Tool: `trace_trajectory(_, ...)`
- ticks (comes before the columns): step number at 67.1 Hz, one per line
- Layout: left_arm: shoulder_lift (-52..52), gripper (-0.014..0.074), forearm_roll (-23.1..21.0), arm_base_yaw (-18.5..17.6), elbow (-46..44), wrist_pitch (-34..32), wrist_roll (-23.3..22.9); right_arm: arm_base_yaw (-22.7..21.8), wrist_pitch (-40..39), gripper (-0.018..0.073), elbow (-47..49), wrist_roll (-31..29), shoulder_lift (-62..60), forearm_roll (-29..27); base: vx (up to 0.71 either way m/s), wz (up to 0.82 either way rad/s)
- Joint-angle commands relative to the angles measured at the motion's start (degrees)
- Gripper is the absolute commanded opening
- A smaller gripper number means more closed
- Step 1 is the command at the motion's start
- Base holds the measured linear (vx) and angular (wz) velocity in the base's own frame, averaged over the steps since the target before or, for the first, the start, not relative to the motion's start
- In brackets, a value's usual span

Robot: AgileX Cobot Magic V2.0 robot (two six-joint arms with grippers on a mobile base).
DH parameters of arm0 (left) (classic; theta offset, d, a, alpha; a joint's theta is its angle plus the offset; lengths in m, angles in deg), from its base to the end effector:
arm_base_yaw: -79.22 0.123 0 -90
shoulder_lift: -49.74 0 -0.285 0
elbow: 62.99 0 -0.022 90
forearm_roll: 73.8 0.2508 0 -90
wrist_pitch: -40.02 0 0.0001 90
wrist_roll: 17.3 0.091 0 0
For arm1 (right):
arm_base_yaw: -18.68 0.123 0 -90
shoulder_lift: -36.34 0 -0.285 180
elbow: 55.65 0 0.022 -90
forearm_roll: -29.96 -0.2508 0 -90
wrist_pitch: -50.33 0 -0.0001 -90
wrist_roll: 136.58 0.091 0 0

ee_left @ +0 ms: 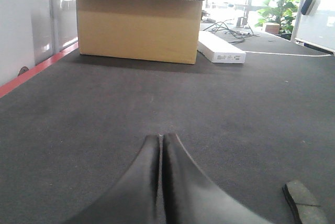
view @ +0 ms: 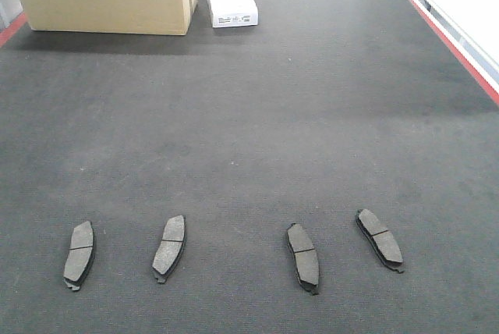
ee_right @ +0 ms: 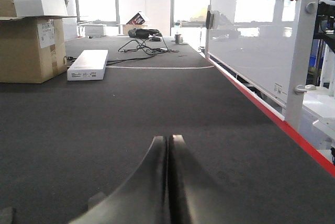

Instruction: Move and align brake pads A on conveyor

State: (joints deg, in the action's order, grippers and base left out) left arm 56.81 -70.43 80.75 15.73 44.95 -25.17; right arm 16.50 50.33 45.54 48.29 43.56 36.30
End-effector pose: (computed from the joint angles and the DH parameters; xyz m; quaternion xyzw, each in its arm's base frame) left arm 0.0566 0.0020 0.1972 -0.0393 0.7104 -0.0165 0.7025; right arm 0.0567 -0.0022 0.2043 0.0042 0.6822 -0.0233 0.7308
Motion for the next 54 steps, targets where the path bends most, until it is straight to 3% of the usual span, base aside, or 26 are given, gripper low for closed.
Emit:
trace_trajectory(1, -0.85, -0.0006, -0.49, 0.19, 1.00, -3.83, -0.24, 0.19, -4.06, -0.0012, -0.73, -0.51, -0.72, -0.05, 0.00, 0.00)
trace_trajectory(54, -0.85, -0.0006, -0.49, 0.19, 1.00, -3.83, -0.24, 0.19, -4.06, -0.0012, -0.68, -0.51, -0.72, -0.04, 0.00, 0.00)
